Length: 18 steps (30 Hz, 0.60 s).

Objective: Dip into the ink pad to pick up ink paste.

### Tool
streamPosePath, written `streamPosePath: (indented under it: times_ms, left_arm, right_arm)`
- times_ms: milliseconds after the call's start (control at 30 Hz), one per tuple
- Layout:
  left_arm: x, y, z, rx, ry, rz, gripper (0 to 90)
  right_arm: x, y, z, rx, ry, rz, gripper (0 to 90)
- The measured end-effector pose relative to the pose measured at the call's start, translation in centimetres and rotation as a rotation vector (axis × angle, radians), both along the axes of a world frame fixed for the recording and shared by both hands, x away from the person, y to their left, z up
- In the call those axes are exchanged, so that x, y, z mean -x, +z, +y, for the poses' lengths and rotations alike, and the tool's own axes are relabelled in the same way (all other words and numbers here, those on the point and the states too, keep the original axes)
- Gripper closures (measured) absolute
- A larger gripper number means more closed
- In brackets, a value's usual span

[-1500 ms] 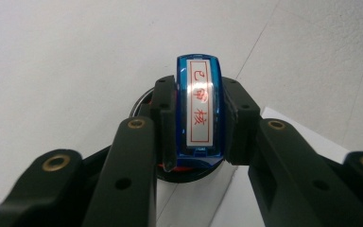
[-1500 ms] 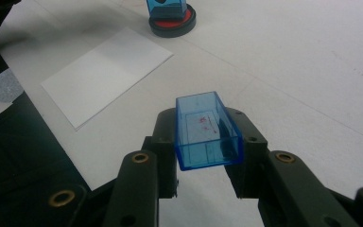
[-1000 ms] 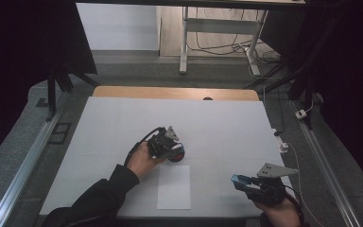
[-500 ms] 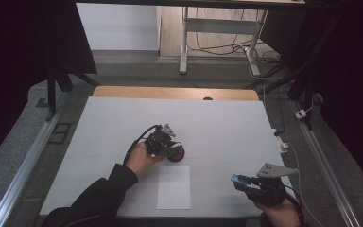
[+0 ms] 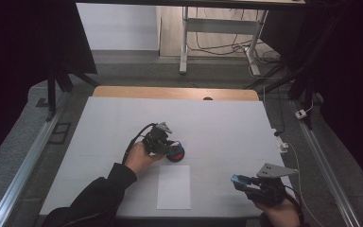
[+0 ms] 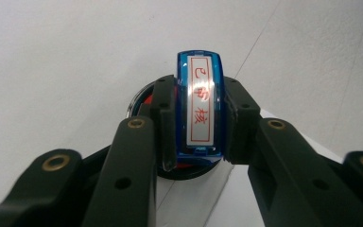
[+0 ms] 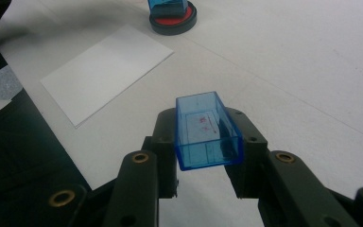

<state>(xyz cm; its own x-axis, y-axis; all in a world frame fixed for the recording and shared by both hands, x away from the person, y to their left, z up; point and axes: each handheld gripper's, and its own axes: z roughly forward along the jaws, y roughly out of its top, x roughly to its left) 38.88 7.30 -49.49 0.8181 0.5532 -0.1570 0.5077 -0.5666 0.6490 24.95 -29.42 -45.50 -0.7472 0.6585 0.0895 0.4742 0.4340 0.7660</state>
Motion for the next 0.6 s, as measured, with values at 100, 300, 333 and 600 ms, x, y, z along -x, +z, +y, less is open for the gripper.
streamPosePath:
  times_ms: [100,300,333,600]
  left_arm:
    - [0.4,0.1,-0.4,-0.029,-0.002,-0.026,69.9]
    - [1.0,0.3,-1.1,-0.082,0.000,-0.076,69.9]
    - [1.1,0.3,-1.2,-0.087,0.001,-0.081,69.9]
    - [1.0,0.2,-0.9,-0.062,0.008,-0.071,69.8]
  right_arm:
    - [0.0,0.0,0.0,0.000,0.000,0.000,67.7]
    - [0.0,0.0,0.0,0.001,0.001,-0.001,67.7]
    - [0.0,0.0,0.0,0.001,0.001,0.000,67.7]
    - [0.0,0.0,0.0,0.002,0.004,-0.003,67.7]
